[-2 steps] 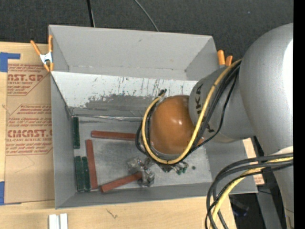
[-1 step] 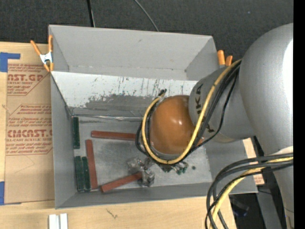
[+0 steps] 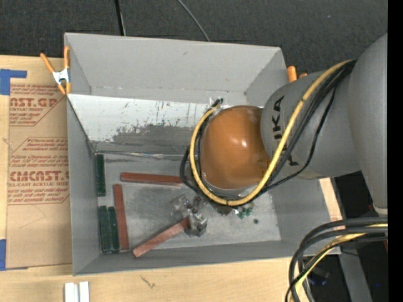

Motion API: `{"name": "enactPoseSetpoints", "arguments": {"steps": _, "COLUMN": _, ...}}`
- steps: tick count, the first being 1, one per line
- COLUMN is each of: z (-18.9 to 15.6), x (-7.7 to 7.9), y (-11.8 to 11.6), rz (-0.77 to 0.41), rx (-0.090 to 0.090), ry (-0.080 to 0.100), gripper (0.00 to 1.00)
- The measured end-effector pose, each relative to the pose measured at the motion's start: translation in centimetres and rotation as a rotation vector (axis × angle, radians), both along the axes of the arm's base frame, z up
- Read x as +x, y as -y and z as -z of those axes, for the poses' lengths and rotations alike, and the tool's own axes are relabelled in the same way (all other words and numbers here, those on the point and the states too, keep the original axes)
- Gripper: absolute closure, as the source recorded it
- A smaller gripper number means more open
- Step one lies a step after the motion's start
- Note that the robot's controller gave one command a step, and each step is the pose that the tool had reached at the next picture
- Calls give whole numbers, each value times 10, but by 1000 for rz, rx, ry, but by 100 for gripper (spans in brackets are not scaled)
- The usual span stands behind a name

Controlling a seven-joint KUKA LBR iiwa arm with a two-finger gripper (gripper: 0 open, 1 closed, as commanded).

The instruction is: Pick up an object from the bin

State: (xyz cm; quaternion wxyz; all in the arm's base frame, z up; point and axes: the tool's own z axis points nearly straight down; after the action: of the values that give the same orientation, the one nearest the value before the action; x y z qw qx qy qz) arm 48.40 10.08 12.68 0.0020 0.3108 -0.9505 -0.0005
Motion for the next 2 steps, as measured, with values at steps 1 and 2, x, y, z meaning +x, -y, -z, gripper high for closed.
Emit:
{"name": "enactPoseSetpoints", "arguments": {"steps": 1, "z": -88, "x": 32, "y": 4, "rz": -22, "rx": 2, "ry": 6, "gripper": 100}}
{"name": "enactPoseSetpoints", "arguments": {"steps": 2, "z": -88, "x": 32, "y": 4, "rz": -23, "rx": 2, "ry": 6, "gripper": 100}}
